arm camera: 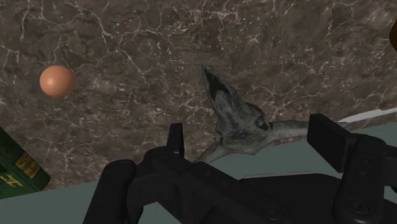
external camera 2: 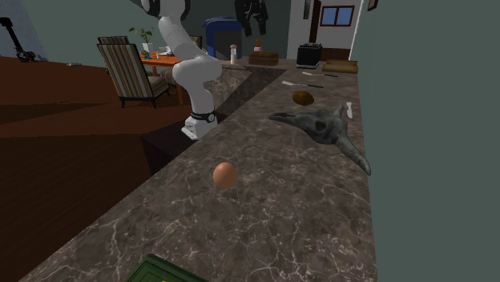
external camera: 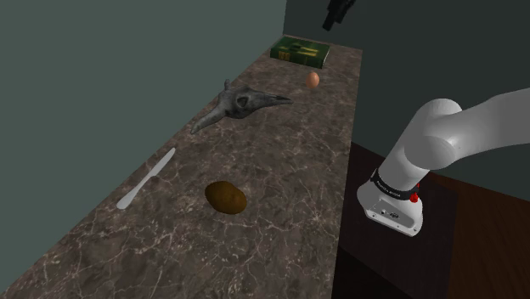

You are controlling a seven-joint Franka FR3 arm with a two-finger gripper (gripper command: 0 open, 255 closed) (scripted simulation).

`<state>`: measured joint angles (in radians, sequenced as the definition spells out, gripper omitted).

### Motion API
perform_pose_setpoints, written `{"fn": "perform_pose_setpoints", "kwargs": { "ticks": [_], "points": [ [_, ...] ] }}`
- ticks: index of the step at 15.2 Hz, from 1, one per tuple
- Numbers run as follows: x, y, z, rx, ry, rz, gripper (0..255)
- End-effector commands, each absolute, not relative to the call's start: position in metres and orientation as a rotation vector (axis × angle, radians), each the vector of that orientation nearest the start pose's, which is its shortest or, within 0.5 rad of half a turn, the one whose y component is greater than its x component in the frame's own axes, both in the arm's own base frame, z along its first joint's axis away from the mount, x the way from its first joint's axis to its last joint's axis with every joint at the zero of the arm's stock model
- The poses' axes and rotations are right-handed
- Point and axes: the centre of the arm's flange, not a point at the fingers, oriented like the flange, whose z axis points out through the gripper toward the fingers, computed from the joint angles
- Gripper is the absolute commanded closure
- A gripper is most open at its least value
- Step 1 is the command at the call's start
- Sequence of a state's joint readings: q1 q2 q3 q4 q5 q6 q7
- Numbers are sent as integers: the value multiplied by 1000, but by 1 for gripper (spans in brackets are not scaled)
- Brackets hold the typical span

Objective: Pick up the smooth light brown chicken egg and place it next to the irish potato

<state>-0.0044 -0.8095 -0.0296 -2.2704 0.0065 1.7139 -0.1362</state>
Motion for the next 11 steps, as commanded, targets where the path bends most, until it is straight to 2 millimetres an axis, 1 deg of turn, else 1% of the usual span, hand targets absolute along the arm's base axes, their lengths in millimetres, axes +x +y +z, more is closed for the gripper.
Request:
{"fn": "perform_pose_setpoints", "kwargs": {
  "ticks": [1, 11],
  "points": [
    [313, -14, 653, -3104, -169, -397, 0],
    [339, -102, 562, -3119, -188, -450, 0]
  ]
}}
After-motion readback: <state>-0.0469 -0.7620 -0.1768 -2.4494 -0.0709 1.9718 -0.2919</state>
